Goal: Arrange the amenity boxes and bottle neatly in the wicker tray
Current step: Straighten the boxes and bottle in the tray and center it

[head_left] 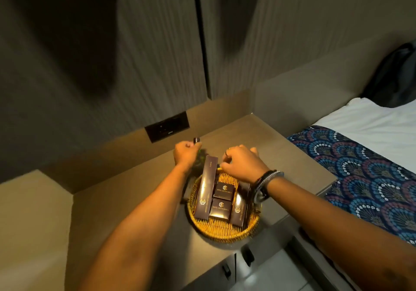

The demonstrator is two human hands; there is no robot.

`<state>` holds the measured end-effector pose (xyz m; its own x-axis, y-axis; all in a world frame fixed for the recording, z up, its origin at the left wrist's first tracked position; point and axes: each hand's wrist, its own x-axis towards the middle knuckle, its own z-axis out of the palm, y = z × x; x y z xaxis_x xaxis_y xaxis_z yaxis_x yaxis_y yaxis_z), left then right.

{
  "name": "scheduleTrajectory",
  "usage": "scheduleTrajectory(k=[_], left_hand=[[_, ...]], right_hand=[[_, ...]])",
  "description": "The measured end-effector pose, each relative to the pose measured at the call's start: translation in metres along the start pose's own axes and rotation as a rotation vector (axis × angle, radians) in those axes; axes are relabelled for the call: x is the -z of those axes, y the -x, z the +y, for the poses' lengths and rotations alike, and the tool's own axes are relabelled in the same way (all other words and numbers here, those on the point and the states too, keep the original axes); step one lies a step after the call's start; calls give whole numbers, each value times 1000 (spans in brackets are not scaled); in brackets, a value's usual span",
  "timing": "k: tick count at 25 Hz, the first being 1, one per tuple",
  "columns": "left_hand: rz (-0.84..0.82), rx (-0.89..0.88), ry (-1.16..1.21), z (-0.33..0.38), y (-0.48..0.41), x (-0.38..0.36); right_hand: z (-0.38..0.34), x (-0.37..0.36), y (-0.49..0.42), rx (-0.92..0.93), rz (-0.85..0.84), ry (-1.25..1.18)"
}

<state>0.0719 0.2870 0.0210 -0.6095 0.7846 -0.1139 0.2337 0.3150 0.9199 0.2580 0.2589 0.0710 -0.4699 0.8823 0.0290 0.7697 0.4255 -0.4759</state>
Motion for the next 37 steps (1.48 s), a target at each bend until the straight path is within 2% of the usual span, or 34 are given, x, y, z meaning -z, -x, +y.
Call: scheduleTrajectory(k=[2,4,8,11,17,20,23,29,32,37], left_hand=[[-67,-215,62,17,17,-4],[-108,-365,52,29,38,-8],[-178,-446,4,28,63,-11],[-224,-441,-58,19,71,-5],[-282,-431,-198,5,80,6],[-235,-404,-257,-2,74,25],[-171,-359,-352,-11,68,46],[-158,-264,-427,-30,67,60],[-167,-269,-423,-30,70,58],[-168,-271,-437,-27,71,62]], right_hand=[[2,3,-11,-129,16,-197],[3,5,-17,-173,22,-379],[3,10,-21,-223,61,-633],[7,10,-20,-220,47,-694],[11,-3,-25,-122,26,-275],[10,-15,-27,-69,-9,27],[10,-31,-25,-26,-86,219],[12,-48,-23,-40,-99,277],[11,-50,-25,-10,-99,283],[16,-53,-26,-63,-92,246]])
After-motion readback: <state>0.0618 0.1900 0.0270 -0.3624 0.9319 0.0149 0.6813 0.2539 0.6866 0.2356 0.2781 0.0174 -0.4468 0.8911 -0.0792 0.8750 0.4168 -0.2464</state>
